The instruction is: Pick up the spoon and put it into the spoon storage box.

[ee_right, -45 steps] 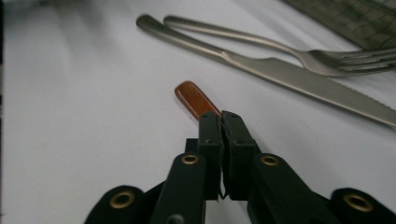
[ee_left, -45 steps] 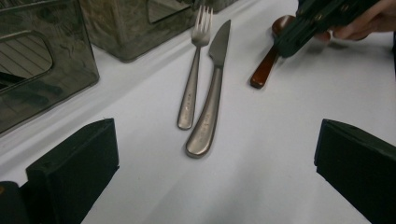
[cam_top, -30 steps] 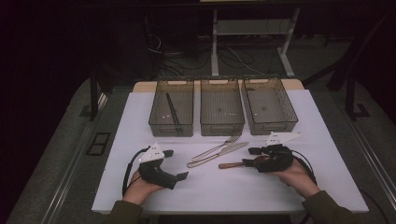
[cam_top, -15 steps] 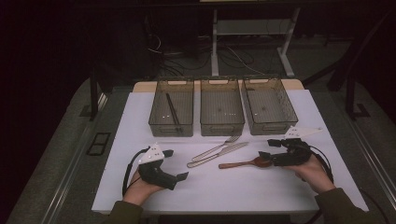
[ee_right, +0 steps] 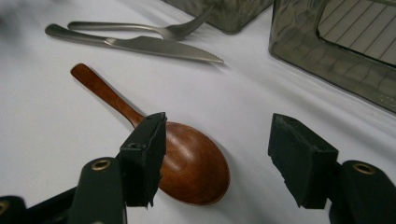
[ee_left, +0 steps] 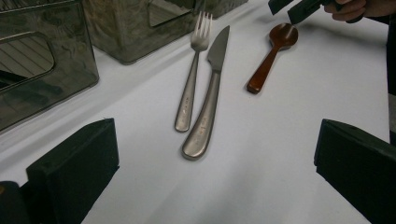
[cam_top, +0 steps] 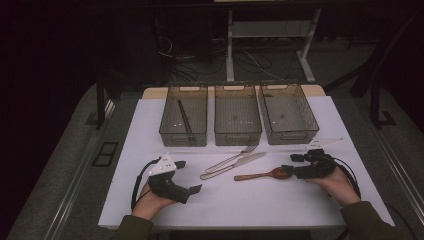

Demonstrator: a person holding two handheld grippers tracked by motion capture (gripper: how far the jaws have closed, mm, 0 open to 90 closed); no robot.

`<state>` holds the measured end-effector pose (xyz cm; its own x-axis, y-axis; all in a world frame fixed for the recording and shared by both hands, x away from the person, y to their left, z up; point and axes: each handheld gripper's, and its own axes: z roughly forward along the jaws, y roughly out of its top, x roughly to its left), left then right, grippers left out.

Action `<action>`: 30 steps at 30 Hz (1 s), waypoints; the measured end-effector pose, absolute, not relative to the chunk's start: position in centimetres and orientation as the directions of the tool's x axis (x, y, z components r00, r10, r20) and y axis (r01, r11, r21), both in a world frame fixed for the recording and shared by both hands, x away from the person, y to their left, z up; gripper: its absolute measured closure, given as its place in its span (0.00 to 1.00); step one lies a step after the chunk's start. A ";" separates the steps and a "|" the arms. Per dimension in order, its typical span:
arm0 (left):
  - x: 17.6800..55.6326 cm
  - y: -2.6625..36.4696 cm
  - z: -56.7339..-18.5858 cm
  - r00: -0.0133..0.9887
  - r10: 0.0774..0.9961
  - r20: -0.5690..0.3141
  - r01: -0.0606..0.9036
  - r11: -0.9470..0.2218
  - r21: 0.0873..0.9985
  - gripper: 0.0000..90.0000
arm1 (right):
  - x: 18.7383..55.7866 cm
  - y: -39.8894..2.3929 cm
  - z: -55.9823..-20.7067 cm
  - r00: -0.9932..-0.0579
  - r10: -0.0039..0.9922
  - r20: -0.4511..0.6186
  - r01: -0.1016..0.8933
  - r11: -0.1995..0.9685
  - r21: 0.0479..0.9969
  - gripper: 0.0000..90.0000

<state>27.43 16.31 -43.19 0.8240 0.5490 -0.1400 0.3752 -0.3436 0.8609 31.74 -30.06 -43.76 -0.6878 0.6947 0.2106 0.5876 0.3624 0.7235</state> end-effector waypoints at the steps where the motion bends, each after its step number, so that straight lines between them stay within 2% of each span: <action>1: 27.4 16.3 -43.2 0.825 0.548 -0.140 0.375 -0.344 0.861 0.00 | 31.7 -30.0 -43.8 -0.688 0.695 0.208 0.589 0.367 0.720 0.42; 5: 27.4 16.3 -43.2 0.825 0.547 -0.140 0.375 -0.344 0.861 0.00 | 31.7 -29.9 -43.9 -0.696 0.685 0.216 0.596 0.384 0.705 0.48; 30: 27.3 16.3 -43.1 0.823 0.551 -0.137 0.374 -0.344 0.861 0.00 | 31.5 -28.9 -44.6 -0.751 0.637 0.175 0.580 0.508 0.637 0.60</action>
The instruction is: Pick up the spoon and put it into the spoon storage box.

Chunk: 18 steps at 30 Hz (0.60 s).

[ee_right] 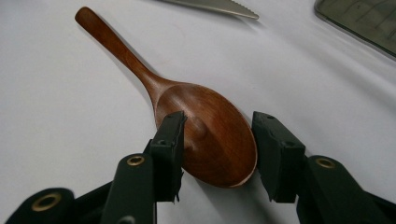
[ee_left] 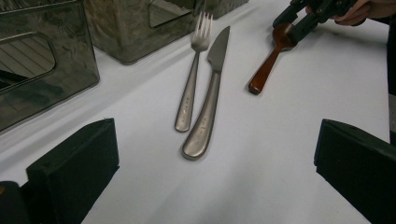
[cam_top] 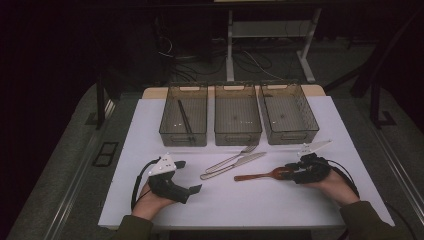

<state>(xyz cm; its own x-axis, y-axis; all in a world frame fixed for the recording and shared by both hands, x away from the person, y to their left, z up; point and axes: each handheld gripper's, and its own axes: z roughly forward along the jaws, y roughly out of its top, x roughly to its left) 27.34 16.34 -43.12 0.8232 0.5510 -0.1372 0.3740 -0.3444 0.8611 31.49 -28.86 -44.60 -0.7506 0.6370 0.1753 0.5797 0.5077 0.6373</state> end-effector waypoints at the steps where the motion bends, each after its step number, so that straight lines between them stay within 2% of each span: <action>1: 27.3 16.3 -43.1 0.823 0.551 -0.137 0.374 -0.343 0.862 0.00 | 31.5 -28.8 -44.6 -0.751 0.637 0.173 0.579 0.511 0.635 0.60; 18: 27.3 16.2 -43.2 0.828 0.545 -0.129 0.369 -0.357 0.858 0.00 | 30.9 -28.7 -44.3 -0.821 0.553 0.145 0.512 0.598 0.617 0.79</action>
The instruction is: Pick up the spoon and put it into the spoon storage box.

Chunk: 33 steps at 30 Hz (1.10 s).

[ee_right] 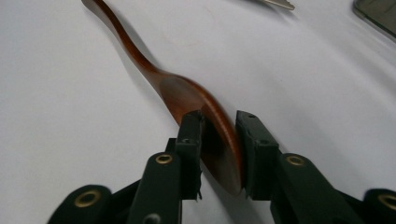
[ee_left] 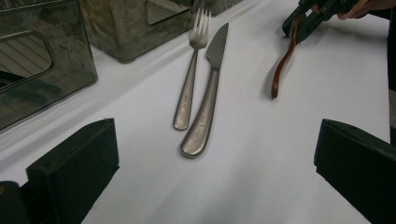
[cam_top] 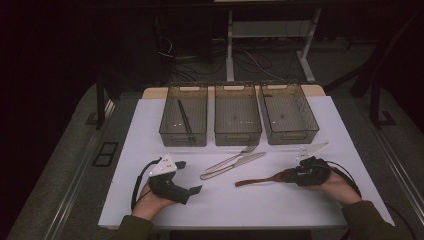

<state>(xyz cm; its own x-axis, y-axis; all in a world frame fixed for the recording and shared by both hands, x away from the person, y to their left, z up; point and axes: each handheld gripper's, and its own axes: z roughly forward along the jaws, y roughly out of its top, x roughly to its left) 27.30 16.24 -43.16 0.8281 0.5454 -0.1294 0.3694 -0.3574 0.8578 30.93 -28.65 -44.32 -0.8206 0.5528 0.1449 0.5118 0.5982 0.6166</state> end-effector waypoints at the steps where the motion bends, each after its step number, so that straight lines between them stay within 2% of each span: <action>1: 27.3 16.2 -43.2 0.828 0.546 -0.129 0.369 -0.357 0.858 0.00 | 30.9 -28.7 -44.3 -0.822 0.550 0.147 0.511 0.600 0.615 0.80; 12: 27.3 16.2 -43.1 0.829 0.543 -0.130 0.369 -0.358 0.858 0.00 | 30.8 -28.8 -44.2 -0.830 0.534 0.163 0.511 0.611 0.605 0.87; 33: 27.3 16.2 -43.2 0.832 0.539 -0.130 0.367 -0.361 0.858 0.00 | 30.9 -29.4 -43.4 -0.809 0.557 0.187 0.533 0.561 0.634 0.88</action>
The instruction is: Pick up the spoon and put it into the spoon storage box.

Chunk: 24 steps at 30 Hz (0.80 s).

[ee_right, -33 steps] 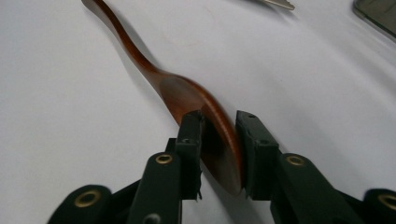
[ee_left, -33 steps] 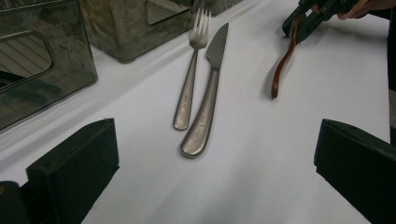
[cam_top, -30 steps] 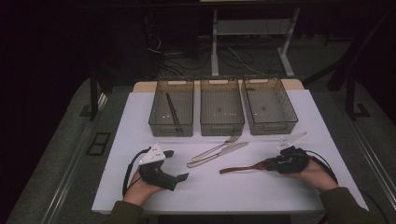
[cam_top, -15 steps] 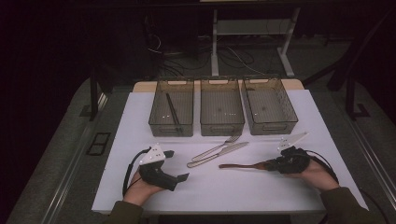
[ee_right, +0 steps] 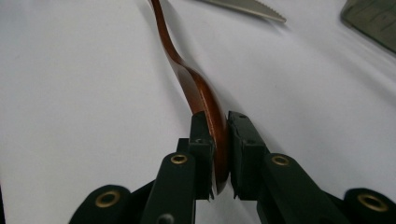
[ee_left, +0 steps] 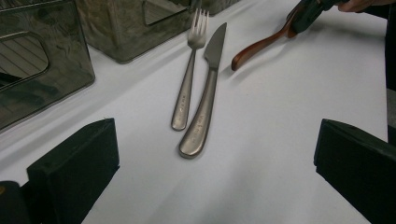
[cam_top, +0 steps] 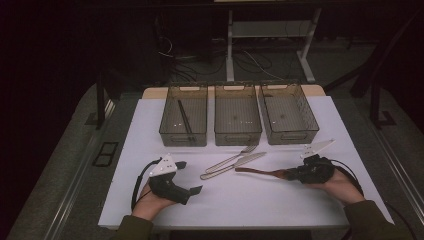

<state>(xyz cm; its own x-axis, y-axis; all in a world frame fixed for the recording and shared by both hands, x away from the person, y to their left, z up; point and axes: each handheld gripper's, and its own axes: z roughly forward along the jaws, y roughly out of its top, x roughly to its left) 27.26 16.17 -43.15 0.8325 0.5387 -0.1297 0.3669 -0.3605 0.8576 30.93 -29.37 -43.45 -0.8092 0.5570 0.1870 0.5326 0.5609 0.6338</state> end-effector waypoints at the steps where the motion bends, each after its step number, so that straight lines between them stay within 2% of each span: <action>1: 27.3 16.2 -43.1 0.833 0.538 -0.130 0.368 -0.362 0.857 0.00 | 30.9 -29.4 -43.4 -0.807 0.559 0.190 0.533 0.554 0.639 0.88; 24: 27.3 16.1 -43.3 0.840 0.530 -0.114 0.353 -0.375 0.857 0.00 | 31.2 -30.7 -40.3 -0.740 0.641 0.203 0.549 0.402 0.733 0.88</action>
